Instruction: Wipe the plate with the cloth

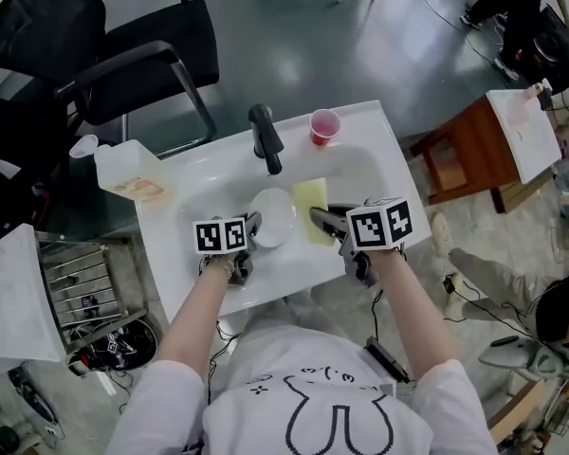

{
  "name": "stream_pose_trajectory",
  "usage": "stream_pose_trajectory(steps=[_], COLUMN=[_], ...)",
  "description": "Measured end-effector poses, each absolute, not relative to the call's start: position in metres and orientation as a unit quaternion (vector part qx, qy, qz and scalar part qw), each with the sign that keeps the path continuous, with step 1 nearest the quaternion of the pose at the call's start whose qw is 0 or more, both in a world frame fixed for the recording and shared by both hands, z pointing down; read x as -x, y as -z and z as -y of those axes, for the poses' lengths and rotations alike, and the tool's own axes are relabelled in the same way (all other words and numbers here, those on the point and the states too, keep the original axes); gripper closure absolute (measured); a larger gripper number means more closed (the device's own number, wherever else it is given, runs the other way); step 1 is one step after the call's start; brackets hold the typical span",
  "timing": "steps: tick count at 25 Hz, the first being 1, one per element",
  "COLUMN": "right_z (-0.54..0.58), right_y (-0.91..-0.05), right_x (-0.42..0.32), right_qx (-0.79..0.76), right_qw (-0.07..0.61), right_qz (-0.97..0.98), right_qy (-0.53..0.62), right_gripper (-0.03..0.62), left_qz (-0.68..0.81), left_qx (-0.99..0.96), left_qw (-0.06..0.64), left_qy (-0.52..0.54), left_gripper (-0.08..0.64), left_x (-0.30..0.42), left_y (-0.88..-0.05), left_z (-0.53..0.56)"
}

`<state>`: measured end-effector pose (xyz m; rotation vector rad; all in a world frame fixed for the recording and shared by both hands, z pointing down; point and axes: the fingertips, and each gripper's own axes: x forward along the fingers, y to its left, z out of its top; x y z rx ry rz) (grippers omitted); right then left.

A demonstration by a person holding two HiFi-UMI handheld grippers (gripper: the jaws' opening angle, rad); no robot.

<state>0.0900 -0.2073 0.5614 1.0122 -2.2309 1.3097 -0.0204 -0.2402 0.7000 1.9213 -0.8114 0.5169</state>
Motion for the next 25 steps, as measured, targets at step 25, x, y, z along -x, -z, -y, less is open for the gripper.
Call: stream_pose_trajectory(steps=[25], right_z=[0.193], right_y=[-0.566], right_x=[-0.097], right_qx=[-0.385], right_qw=[0.178], right_qz=[0.781], right_qy=[-0.458], right_gripper=[0.555], left_qz=[0.415], left_qx=[-0.685], left_qw=[0.523], left_qy=[-0.290], left_gripper=[0.373], left_x=[0.012], left_y=[-0.753], left_z=[0.240])
